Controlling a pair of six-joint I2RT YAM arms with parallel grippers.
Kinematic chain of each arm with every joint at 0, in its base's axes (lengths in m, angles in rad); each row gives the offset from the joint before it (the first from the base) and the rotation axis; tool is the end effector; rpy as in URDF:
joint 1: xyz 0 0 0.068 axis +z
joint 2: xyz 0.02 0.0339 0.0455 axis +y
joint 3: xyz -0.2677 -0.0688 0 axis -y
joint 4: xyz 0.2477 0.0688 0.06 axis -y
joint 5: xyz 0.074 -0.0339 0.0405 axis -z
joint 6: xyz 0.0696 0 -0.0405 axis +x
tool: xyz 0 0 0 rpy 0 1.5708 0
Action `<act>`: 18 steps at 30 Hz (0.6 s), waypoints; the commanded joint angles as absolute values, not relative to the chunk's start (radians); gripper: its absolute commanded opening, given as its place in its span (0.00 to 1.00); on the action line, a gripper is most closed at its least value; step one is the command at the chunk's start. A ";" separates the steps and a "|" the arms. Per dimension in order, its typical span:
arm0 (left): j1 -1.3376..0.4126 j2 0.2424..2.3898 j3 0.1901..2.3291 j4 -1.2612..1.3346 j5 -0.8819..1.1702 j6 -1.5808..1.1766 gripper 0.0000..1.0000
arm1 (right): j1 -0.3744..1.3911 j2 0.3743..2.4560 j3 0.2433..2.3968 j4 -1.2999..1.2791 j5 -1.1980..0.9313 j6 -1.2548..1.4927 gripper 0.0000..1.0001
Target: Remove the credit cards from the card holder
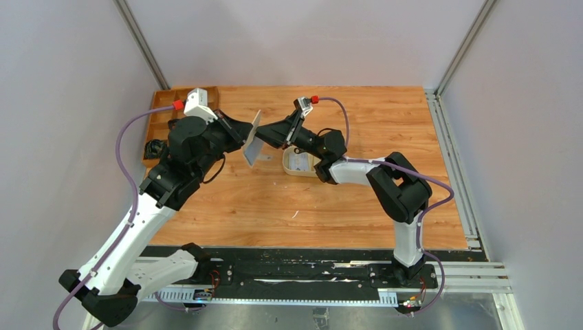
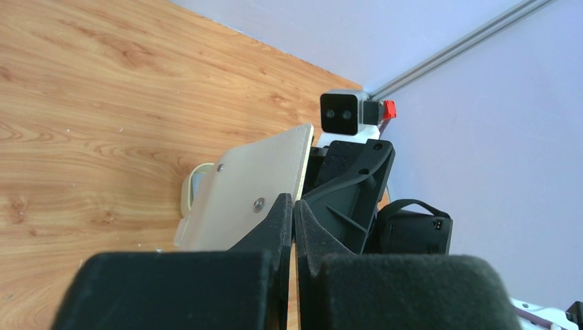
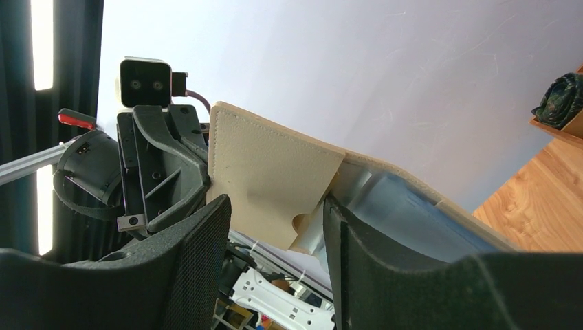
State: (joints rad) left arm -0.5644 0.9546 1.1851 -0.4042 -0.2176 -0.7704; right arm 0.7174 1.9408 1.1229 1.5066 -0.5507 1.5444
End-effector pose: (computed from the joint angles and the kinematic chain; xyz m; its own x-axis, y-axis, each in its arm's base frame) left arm 0.2045 -0.1117 0.4224 -0.3434 -0.5874 -0.7328 0.1442 0.7380 -0.6592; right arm 0.3022 0.3120 0.3081 -0.8517 0.3874 -0.3528 -0.5015 -0.4077 0.7630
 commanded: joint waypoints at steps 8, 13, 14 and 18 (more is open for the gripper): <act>-0.557 0.964 1.156 -0.443 -0.268 -0.753 0.01 | 0.745 1.936 1.178 1.597 -0.586 1.546 0.54; -0.556 0.971 1.157 -0.445 -0.251 -0.747 0.21 | 0.745 1.935 1.183 1.596 -0.586 1.545 0.53; -0.557 0.972 1.157 -0.446 -0.248 -0.746 0.25 | 0.745 1.934 1.183 1.597 -0.587 1.546 0.53; -0.556 0.979 1.160 -0.449 -0.232 -0.737 0.41 | 0.746 1.935 1.184 1.595 -0.587 1.546 0.53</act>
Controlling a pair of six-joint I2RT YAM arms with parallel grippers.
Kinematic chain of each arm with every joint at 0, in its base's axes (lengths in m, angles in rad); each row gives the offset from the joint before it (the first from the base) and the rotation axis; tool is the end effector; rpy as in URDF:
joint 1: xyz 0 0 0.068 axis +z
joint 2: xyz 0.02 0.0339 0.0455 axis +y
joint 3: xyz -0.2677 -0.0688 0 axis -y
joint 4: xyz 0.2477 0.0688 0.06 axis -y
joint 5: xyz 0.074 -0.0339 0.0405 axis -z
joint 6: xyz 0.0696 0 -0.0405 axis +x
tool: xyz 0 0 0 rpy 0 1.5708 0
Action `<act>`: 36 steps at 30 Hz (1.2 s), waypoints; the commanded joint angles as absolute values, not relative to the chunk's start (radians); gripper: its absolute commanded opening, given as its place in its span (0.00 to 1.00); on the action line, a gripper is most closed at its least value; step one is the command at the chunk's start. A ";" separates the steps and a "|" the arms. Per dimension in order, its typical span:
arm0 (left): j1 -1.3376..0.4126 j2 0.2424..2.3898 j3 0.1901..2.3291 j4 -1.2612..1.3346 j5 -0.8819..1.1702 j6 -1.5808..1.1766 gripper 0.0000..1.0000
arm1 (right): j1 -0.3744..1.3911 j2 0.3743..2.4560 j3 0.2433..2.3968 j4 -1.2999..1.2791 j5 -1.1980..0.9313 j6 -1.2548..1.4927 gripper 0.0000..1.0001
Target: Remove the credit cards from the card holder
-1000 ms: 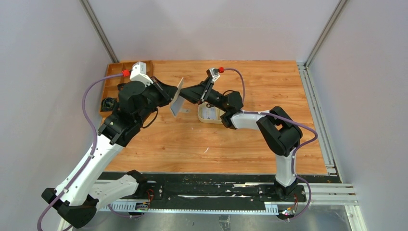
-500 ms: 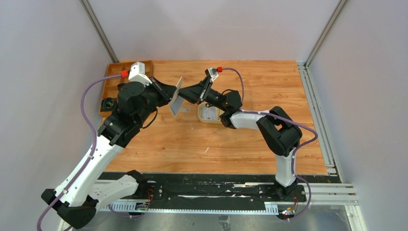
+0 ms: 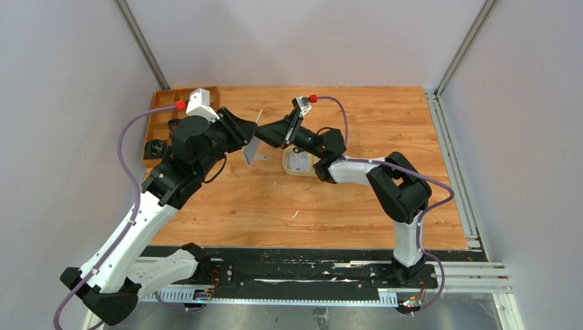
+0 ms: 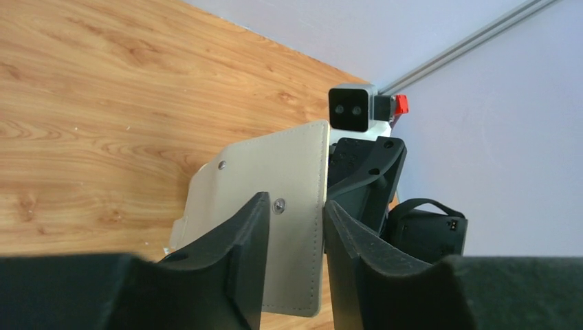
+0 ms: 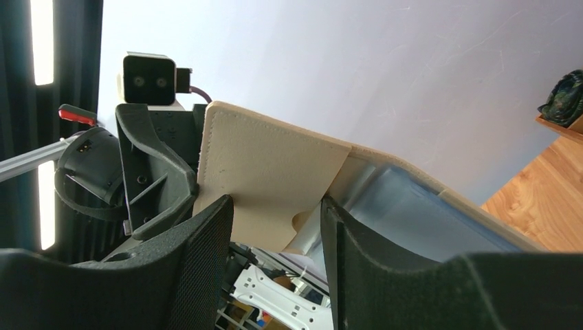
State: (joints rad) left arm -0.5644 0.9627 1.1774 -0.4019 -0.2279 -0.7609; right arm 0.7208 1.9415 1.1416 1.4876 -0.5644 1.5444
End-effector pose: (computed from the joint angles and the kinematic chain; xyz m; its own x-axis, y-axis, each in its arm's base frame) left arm 0.2075 -0.1127 0.4182 -0.3439 -0.5773 -0.7406 0.1331 0.7507 -0.6471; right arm 0.3024 0.3152 0.3115 -0.8553 0.3729 -0.3598 -0.4996 -0.4092 0.7635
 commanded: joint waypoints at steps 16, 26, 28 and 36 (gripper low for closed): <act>-0.555 0.994 1.177 -0.462 -0.184 -0.724 0.12 | 0.747 1.934 1.184 1.595 -0.591 1.546 0.52; -0.545 0.979 1.187 -0.486 -0.218 -0.715 0.01 | 0.748 1.937 1.187 1.595 -0.602 1.545 0.52; -0.545 0.978 1.199 -0.493 -0.224 -0.702 0.00 | 0.749 1.936 1.184 1.595 -0.604 1.543 0.52; -0.525 0.957 1.221 -0.488 -0.250 -0.680 0.00 | 0.758 1.938 1.212 1.591 -0.636 1.546 0.58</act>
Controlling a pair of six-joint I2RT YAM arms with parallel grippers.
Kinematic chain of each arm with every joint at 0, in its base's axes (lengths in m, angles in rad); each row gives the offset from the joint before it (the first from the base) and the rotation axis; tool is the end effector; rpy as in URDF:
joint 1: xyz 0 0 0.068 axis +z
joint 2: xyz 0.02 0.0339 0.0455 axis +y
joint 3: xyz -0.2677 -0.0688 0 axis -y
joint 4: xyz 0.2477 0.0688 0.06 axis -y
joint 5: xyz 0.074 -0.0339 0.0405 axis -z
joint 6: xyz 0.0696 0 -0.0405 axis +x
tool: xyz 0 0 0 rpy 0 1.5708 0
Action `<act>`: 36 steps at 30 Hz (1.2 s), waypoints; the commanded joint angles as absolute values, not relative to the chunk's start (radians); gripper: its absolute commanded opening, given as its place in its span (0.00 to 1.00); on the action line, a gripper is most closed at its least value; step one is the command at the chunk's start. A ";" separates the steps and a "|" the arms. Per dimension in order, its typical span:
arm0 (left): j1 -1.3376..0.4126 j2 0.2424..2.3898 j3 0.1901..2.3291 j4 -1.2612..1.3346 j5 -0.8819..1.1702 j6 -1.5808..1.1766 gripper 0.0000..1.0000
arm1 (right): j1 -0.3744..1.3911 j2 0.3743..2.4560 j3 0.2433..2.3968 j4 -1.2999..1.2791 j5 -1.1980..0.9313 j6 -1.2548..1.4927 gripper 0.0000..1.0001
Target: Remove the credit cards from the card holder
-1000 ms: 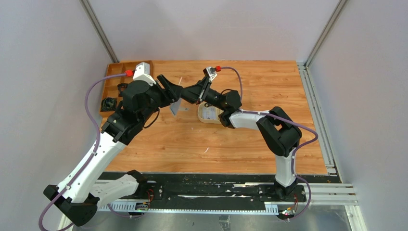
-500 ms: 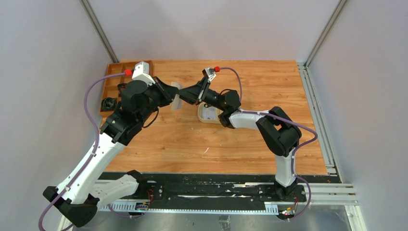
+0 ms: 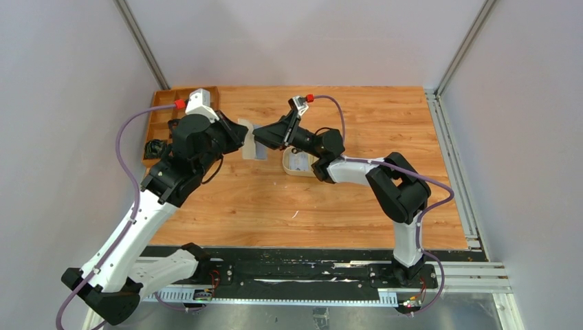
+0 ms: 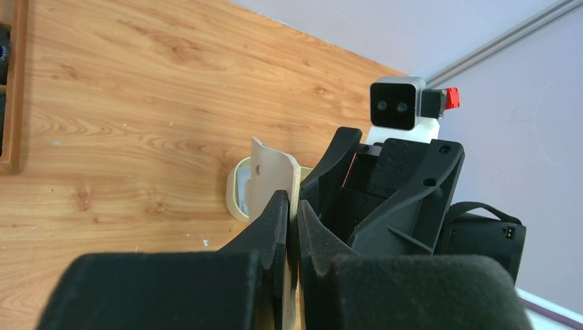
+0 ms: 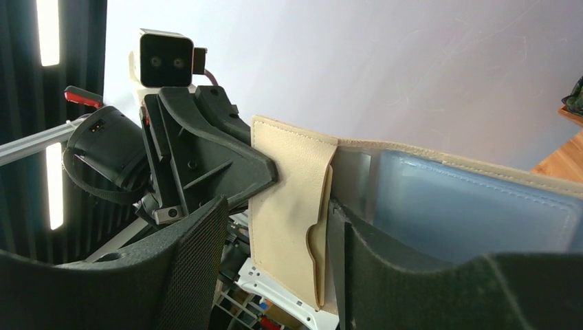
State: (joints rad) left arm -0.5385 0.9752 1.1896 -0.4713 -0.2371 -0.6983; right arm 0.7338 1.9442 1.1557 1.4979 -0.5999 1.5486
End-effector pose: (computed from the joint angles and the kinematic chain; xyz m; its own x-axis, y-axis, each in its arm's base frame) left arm 0.2111 -0.1070 0.4104 -0.3622 -0.5116 -0.7792 0.0922 0.8122 -0.5761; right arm 0.2964 0.3202 0.3150 -0.8599 0.3357 -0.3845 -0.5029 -0.4289 0.7504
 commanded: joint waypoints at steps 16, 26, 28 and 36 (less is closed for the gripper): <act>-0.463 0.935 1.168 -0.413 -0.204 -0.710 0.00 | 0.786 1.926 1.232 1.595 -0.719 1.569 0.48; -0.449 0.928 1.135 -0.384 -0.207 -0.721 0.00 | 0.795 1.927 1.242 1.597 -0.710 1.585 0.36; -0.448 0.928 1.137 -0.385 -0.206 -0.720 0.00 | 0.798 1.930 1.246 1.596 -0.704 1.587 0.36; -0.439 0.922 1.130 -0.392 -0.201 -0.715 0.00 | 0.798 1.931 1.246 1.595 -0.683 1.574 0.25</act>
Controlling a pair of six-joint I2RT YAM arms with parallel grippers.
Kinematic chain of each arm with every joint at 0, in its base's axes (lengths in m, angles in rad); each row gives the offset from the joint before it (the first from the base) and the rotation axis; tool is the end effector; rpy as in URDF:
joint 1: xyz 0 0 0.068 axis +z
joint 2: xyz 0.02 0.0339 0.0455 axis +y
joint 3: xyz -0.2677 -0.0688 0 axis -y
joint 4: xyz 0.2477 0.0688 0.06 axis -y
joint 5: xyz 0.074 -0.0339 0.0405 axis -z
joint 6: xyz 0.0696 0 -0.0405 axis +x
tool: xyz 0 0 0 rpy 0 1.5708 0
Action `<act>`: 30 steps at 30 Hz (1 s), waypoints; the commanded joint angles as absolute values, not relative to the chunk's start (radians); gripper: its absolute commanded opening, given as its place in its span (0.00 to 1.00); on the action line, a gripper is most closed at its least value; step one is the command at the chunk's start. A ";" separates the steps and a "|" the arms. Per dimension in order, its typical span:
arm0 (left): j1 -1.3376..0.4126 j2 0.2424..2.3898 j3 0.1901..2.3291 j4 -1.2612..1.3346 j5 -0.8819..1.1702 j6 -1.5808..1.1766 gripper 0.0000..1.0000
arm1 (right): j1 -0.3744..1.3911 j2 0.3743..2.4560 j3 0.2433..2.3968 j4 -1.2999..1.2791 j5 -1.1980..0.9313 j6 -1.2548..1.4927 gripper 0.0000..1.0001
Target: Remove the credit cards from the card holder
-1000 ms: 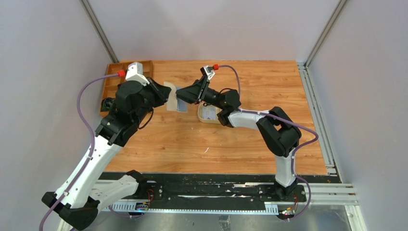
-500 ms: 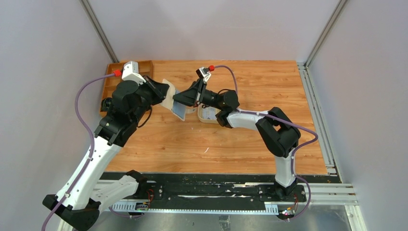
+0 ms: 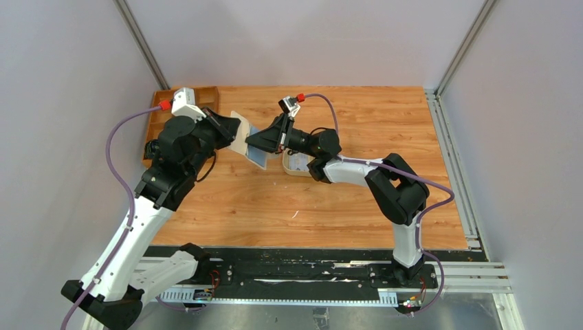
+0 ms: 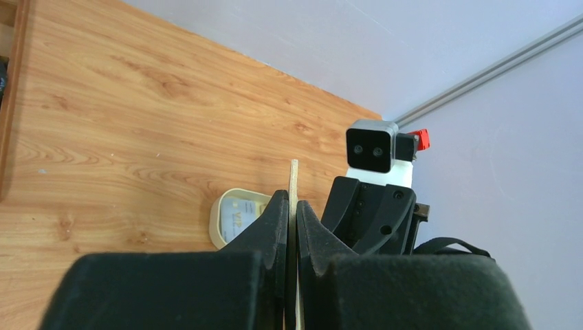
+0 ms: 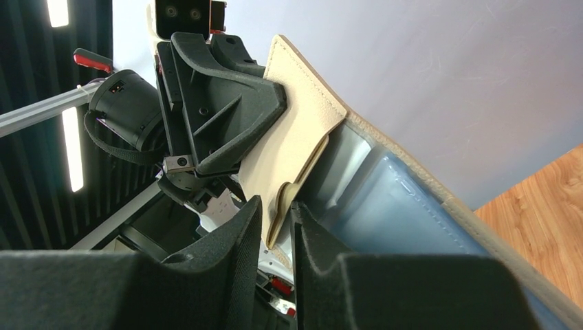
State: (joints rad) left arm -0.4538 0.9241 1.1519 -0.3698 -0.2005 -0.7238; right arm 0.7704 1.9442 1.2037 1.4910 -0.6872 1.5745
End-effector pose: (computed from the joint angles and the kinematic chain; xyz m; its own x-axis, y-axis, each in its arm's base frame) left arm 0.2103 -0.0872 0.4214 -0.2625 -0.5940 -0.7604 0.1049 0.7658 -0.6345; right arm 0.2810 0.3342 0.3271 -0.8731 0.2299 -0.4299 -0.4862 -0.4758 0.7329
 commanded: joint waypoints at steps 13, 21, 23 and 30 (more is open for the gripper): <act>-0.431 0.876 1.091 -0.414 -0.204 -0.712 0.00 | 0.781 1.937 1.215 1.596 -0.619 1.541 0.24; -0.428 0.865 1.087 -0.421 -0.204 -0.709 0.00 | 0.776 1.930 1.186 1.596 -0.580 1.538 0.25; -0.427 0.865 1.086 -0.420 -0.204 -0.707 0.00 | 0.776 1.930 1.186 1.597 -0.577 1.541 0.25; -0.425 0.862 1.081 -0.421 -0.206 -0.707 0.00 | 0.775 1.931 1.187 1.596 -0.571 1.545 0.16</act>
State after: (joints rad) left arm -0.4397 0.8703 1.1007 -0.3603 -0.1936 -0.7322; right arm 0.7750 1.9442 1.1854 1.4883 -0.6220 1.5505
